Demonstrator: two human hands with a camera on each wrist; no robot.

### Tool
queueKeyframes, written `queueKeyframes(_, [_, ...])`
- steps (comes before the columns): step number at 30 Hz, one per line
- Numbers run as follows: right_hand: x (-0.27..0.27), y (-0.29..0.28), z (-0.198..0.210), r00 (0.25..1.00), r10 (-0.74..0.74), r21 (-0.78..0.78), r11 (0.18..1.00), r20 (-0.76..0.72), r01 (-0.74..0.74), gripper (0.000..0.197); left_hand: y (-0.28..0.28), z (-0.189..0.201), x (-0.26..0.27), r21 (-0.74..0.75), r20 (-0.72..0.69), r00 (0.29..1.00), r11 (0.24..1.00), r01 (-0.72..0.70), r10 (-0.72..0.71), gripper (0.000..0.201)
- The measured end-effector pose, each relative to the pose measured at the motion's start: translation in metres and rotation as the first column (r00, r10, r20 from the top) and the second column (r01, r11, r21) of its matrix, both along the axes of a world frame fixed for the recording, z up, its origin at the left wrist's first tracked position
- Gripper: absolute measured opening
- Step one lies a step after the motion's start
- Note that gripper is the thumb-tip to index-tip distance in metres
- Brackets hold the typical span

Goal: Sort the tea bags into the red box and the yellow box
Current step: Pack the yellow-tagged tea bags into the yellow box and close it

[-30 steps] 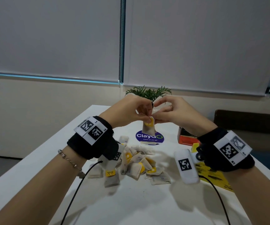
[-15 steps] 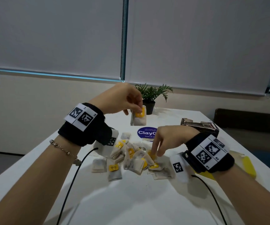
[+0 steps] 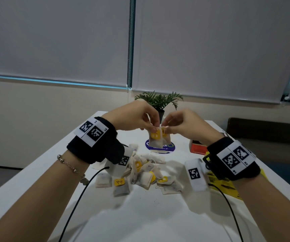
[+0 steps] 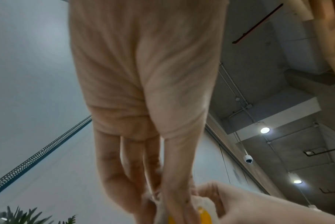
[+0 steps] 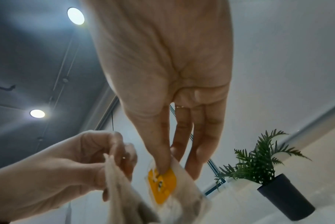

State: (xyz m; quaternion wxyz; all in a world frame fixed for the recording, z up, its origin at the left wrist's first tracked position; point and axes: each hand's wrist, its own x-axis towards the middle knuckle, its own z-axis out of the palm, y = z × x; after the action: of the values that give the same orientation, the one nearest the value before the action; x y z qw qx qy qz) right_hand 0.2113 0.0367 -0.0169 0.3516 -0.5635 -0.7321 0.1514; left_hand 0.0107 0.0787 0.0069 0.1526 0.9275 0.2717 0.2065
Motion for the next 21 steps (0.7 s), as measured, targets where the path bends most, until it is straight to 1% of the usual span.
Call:
queueKeyframes(2, [-0.002,0.0,0.0,0.997,-0.005,0.048,0.999,-0.077,0.009,0.02,0.001,-0.002,0.002,0.05,0.02,1.0,0.999,-0.015,0.014,0.006])
queueKeyframes(4, [-0.003,-0.001,0.001,0.986,0.013,0.06,0.998,-0.167,-0.003,0.025,0.004,-0.004,0.002,0.106,0.045,0.999,0.994,-0.031,0.026,0.007])
queueKeyframes(8, [-0.007,-0.004,0.003,0.953,0.084,0.039,0.996,-0.292,-0.076,0.029,0.005,-0.004,0.003,0.089,0.122,0.992,0.995,-0.051,0.04,0.008])
queueKeyframes(12, [-0.01,-0.008,0.005,0.886,0.133,-0.004,0.989,-0.444,-0.151,0.027,0.003,-0.002,0.001,0.051,0.128,0.991,0.998,-0.047,0.04,0.014])
queueKeyframes(14, [-0.011,-0.009,0.005,0.861,0.121,-0.05,0.985,-0.494,-0.166,0.02,0.004,0.0,-0.001,0.044,0.143,0.989,0.998,-0.05,0.044,0.014])
queueKeyframes(15, [-0.01,-0.009,0.005,0.868,0.095,-0.085,0.984,-0.486,-0.156,0.014,0.005,0.0,-0.003,0.038,0.153,0.987,0.998,-0.058,0.051,0.013])
queueKeyframes(16, [-0.009,-0.008,0.005,0.898,0.068,-0.13,0.982,-0.435,-0.137,0.008,0.006,0.001,-0.005,0.029,0.168,0.984,0.997,-0.068,0.063,0.011])
queueKeyframes(17, [-0.007,-0.007,0.004,0.95,0.052,-0.179,0.977,-0.306,-0.112,0.005,0.007,0.002,-0.008,0.02,0.187,0.98,0.997,-0.081,0.075,0.01])
queueKeyframes(18, [-0.006,-0.006,0.002,0.993,0.06,-0.233,0.969,-0.097,-0.081,0.003,0.008,0.003,-0.01,0.013,0.203,0.975,0.996,-0.092,0.087,0.009])
queueKeyframes(19, [-0.006,-0.006,-0.001,0.987,0.092,-0.302,0.952,0.13,-0.049,0.005,0.008,0.005,-0.013,0.008,0.215,0.972,0.995,-0.102,0.097,0.009])
queueKeyframes(20, [-0.008,-0.006,-0.005,0.939,0.145,-0.379,0.925,0.311,-0.017,0.009,0.009,0.006,-0.016,0.005,0.218,0.97,0.994,-0.111,0.107,0.01])
queueKeyframes(21, [-0.011,-0.006,-0.01,0.884,0.201,-0.452,0.892,0.423,0.013,0.013,0.009,0.008,-0.018,-0.001,0.219,0.969,0.993,-0.117,0.115,0.01])
